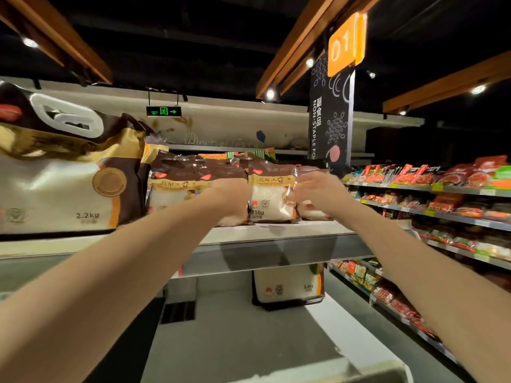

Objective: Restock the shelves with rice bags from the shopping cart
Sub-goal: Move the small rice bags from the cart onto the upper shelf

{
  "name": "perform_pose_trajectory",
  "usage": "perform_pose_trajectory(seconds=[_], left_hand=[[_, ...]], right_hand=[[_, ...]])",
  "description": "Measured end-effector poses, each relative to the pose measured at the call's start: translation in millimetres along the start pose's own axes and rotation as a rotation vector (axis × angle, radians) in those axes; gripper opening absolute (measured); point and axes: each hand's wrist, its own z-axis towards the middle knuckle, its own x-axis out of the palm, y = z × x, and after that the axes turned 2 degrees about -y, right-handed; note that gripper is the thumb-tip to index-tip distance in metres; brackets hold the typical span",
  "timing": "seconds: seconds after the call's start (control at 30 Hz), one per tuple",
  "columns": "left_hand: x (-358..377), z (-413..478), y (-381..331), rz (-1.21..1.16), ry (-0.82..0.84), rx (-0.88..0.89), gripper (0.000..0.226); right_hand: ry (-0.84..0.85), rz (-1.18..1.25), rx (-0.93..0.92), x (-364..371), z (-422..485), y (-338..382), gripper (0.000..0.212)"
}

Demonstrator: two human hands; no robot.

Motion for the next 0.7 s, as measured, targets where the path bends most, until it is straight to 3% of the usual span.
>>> perform_pose_trajectory(seconds=[0.07,0.17,0.27,0.33,0.4,0.57,0.63,0.7], left_hand=[[-0.4,-7.8,-17.2,-0.204,-0.063,0.001,0.028],[-6.3,-36.7,-53.3,-0.697,-0.263,0.010,0.026],[4.7,-77.1,-90.8,-1.054,-0.556,0.019,0.013],[30.5,-100.3,-117.4,-1.247,-0.596,0.010,0.006],[69.7,-120.4,-146.7,-1.314,-0.518,-0.008,0.006],[174.8,-171.7,-228.6,-1.366,0.012,0.060,0.008],[206.4,-193.6,-257.0,-1.368,0.120,0.102,0.005],[235.8,-219.6,-283.8,-1.397,0.220,0.086,0.018]], right_hand=[[-0.157,0.157,-0.021,-14.1,-18.5,1.7,0.032],[-0.297,0.318,0.024,-30.5,-53.6,-12.0,0.027],[-0.362,0.380,0.090,-40.2,-98.6,-41.2,0.019],[-0.359,0.363,0.145,-44.1,-133.1,-66.1,0.015],[-0.326,0.332,0.237,-43.7,-165.2,-94.5,0.014],[-0.242,0.170,0.440,-34.2,-264.8,-177.5,0.012],[-0.266,0.154,0.505,-33.8,-308.0,-206.6,0.012],[-0.345,0.148,0.587,-33.2,-358.6,-234.2,0.013]])
